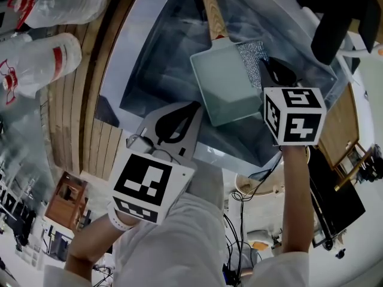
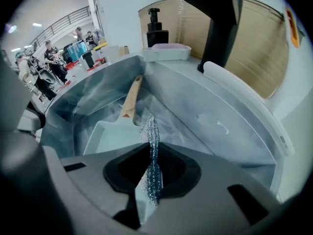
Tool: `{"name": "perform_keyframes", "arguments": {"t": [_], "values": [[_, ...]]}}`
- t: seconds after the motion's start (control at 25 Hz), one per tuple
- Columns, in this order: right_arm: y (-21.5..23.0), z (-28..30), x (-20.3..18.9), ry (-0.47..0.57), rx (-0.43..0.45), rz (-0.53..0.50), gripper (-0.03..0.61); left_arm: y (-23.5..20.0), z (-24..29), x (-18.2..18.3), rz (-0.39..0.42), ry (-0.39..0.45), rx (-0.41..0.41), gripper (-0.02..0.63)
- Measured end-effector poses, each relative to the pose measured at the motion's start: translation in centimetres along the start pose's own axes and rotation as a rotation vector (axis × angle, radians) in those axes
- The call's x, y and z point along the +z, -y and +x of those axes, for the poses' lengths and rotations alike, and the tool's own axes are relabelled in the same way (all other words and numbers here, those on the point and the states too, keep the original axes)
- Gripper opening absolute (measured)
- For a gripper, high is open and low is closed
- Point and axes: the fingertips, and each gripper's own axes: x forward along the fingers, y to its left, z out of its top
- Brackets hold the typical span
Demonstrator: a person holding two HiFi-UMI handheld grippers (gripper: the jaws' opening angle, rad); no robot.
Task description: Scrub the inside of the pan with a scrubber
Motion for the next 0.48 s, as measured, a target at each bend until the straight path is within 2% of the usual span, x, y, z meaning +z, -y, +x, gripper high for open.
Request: {"name": "perform_keyframes", "arguments": {"t": [0.16, 0.48], "values": [[-0.5, 0.2, -0.3, 0.004, 0.001, 0.018, 0.048, 0.1, 0.0, 0.0, 0.002, 0.000, -0.001, 0.006], [-3.7, 0.8, -0.3, 0.015, 0.087, 0.046, 0.048, 0.5, 0.1, -0.2, 0.000, -0.003, -0.009, 0.006]]}}
